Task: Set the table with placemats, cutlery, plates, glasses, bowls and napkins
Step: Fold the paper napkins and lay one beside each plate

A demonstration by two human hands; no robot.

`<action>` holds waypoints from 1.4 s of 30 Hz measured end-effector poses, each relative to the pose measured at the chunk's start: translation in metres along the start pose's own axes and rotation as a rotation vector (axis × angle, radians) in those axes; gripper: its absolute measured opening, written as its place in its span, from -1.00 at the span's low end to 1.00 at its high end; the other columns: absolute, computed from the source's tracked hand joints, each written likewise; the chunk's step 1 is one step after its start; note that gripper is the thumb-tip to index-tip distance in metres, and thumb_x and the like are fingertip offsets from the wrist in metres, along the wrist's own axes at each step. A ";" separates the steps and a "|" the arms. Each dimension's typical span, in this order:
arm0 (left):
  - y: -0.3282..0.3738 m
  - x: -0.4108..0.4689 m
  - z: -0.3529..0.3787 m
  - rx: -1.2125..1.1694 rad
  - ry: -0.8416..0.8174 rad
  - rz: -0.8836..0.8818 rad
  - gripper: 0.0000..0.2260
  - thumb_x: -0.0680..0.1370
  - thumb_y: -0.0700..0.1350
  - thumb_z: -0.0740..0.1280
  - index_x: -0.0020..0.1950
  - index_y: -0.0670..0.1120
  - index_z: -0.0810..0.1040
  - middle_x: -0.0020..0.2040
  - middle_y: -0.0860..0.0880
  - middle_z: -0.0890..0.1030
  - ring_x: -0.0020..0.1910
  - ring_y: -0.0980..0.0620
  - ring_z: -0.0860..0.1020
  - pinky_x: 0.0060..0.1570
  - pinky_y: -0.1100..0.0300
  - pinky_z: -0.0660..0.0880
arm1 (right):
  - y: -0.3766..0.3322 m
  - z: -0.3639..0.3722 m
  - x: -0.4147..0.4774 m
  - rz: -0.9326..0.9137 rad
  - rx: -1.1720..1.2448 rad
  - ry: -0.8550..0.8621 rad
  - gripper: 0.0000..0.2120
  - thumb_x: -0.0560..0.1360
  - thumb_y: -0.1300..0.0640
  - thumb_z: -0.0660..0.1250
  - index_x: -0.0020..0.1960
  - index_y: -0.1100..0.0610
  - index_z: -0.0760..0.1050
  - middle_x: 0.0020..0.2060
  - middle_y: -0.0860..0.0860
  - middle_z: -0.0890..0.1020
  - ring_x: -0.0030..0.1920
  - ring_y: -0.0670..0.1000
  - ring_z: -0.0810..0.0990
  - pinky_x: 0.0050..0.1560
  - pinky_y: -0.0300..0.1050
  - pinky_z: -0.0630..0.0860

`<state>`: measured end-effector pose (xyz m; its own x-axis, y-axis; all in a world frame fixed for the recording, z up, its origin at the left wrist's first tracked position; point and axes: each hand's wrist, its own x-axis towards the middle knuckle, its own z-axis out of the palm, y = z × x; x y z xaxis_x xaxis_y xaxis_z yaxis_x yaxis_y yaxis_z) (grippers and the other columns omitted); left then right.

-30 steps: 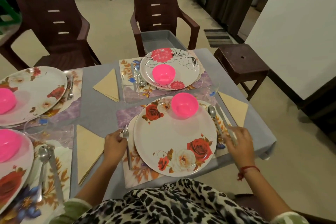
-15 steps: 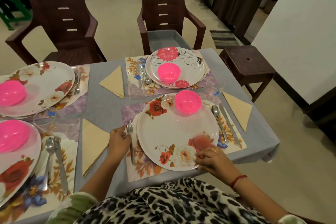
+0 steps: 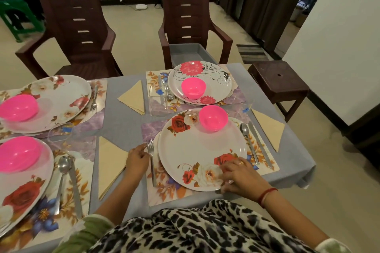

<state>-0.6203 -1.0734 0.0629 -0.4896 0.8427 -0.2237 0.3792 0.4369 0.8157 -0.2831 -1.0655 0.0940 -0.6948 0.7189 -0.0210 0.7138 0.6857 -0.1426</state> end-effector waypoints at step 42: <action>-0.221 -0.040 -0.408 0.297 0.671 -0.202 -0.71 0.53 -0.25 0.27 0.25 -0.21 0.47 0.22 -0.29 0.45 0.28 -0.27 0.33 0.33 -0.08 0.18 | -0.259 0.060 0.246 0.615 0.443 0.016 -0.53 0.47 0.16 0.33 0.35 0.18 0.34 0.24 0.22 0.48 0.23 0.24 0.44 0.17 0.06 0.40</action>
<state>-1.0045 -1.3322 0.1087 -0.9085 0.4068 0.0960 0.3802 0.7088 0.5942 -0.6444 -1.0734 0.0666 -0.1793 0.9609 -0.2109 0.8677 0.0534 -0.4942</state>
